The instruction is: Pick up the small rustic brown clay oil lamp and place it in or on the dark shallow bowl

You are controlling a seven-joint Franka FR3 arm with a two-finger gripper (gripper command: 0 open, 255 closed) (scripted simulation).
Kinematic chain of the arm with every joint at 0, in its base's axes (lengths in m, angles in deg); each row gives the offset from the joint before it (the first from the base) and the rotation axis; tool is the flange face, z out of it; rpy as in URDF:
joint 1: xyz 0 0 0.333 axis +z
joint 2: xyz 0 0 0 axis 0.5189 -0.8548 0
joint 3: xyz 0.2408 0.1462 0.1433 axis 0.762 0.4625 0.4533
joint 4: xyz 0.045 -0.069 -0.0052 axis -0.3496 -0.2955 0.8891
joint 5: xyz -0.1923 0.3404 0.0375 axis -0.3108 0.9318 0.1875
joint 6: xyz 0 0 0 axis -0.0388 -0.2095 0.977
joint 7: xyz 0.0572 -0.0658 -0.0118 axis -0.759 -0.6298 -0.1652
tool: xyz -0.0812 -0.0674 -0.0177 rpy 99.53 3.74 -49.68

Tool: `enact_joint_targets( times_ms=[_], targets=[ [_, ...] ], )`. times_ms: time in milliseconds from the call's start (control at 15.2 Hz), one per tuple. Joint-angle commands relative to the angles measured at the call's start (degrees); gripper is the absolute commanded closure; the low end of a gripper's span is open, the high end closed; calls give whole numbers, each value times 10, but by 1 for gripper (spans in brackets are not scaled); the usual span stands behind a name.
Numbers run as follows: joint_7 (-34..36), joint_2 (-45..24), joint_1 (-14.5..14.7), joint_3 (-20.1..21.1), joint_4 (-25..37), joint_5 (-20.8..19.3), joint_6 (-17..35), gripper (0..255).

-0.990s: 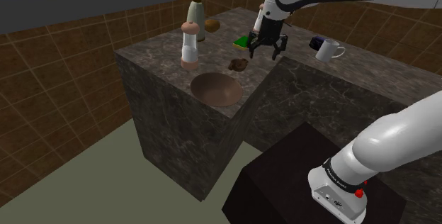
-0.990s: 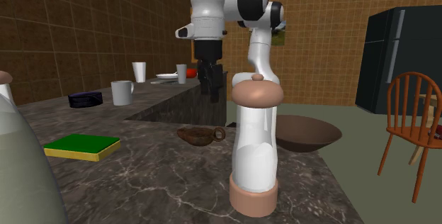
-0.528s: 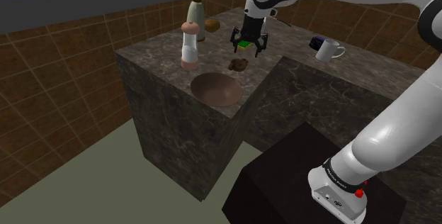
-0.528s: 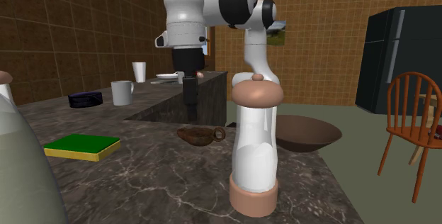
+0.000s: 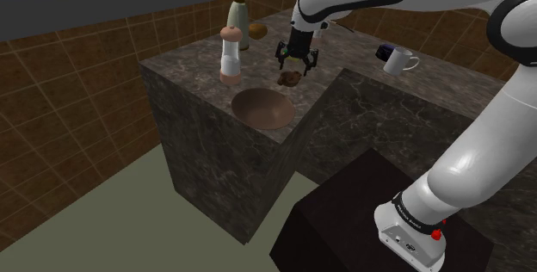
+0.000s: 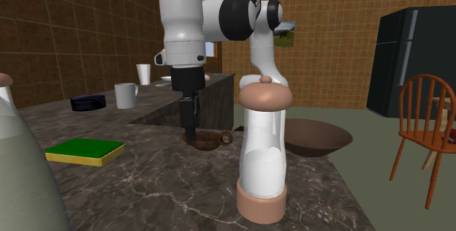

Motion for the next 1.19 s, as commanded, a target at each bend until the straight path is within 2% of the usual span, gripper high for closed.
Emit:
enact_joint_targets(
  times_ms=[0, 462, 528, 1122],
  targets=[
    [1, -1, 0, 0, -11, 0, 13, 0],
    [1, -1, 0, 0, -11, 0, 13, 0],
    [1, -1, 0, 0, -11, 0, 13, 255],
    [1, -1, 0, 0, -11, 0, 13, 255]
  ],
)
